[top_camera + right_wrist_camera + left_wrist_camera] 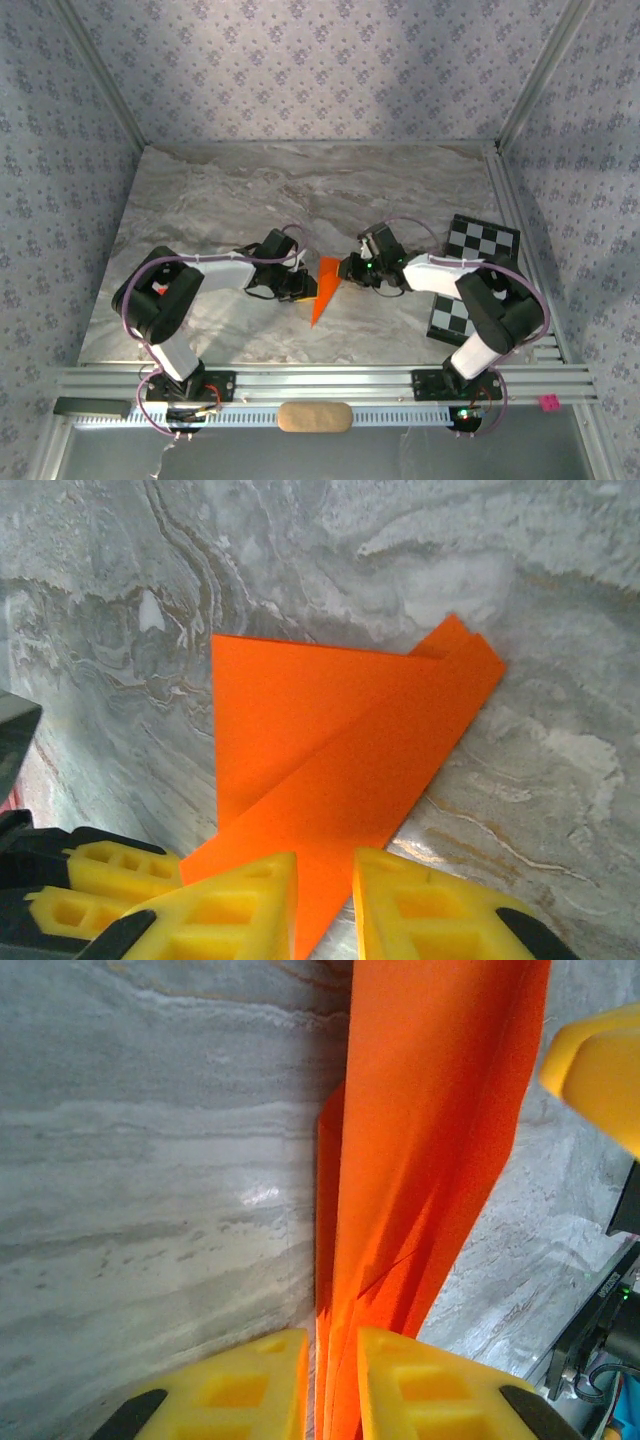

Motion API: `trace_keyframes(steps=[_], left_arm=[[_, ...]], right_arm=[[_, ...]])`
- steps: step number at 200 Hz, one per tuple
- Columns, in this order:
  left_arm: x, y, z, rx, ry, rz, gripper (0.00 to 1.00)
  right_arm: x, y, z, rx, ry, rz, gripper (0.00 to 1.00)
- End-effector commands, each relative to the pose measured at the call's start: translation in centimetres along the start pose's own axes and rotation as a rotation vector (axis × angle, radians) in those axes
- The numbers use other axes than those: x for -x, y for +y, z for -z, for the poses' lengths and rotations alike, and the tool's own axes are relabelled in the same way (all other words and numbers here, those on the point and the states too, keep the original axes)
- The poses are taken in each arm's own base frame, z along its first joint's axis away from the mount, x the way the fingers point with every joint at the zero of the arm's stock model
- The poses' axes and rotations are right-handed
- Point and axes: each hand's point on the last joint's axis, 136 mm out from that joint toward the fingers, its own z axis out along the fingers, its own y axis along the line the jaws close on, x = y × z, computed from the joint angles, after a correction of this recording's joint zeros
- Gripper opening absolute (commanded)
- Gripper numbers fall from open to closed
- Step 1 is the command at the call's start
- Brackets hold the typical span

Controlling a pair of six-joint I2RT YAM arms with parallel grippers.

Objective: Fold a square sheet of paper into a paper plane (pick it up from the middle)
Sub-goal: Move a paper plane to the center of the table.

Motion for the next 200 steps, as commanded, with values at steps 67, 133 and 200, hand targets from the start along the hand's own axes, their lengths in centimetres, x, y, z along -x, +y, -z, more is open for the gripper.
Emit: trace_keyframes(steps=[67, 133, 200], left_arm=[[-0.5, -1.2, -1.2, -0.053, 0.049, -0.047, 0.23], [0.2, -2.5, -1.5, -0.119, 0.035, -0.047, 0.21], [0.7, -3.0, -0.6, -0.122, -0.013, -0.062, 0.03]], right_arm=[[-2.6, -0.9, -1.4, 0.006, 0.067, -0.034, 0.20], [-3.0, -1.0, -1.6, 0.017, 0.076, -0.040, 0.18], [-2.6, -1.0, -1.2, 0.009, 0.054, -0.048, 0.18]])
